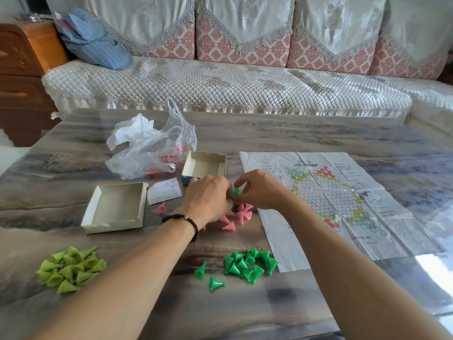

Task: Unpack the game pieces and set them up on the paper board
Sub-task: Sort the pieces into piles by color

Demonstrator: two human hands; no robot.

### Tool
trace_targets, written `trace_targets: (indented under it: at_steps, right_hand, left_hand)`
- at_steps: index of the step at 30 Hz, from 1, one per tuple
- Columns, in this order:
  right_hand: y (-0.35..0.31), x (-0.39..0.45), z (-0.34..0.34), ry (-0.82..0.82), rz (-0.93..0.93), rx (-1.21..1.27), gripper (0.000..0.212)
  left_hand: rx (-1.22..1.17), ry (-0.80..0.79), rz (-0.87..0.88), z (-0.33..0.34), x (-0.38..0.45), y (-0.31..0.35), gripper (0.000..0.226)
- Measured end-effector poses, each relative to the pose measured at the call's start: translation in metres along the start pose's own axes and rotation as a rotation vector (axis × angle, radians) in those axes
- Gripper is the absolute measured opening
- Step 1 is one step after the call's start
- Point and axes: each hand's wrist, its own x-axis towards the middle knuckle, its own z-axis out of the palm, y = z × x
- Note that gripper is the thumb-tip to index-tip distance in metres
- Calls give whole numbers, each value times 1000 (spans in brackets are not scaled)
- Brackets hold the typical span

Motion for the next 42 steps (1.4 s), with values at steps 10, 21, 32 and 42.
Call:
trace_targets:
  at_steps: [10,21,32,42]
  right_hand:
    - [2,10,1,9,-22,-26,23]
    - [-1,9,4,-51,-28,-60,44]
    - [-10,21,15,50,16,-48,9]
    - [-21,-1,2,169,4,25,9]
  left_hand:
    - [-94,-14,-17,0,1,-10,9]
    - [-238,209,-62,-4,-25,-30,11]
    - [-359,60,4,-13,-71,-34,12]
    - [-378,-1,-19,-7,-99,-37,12]
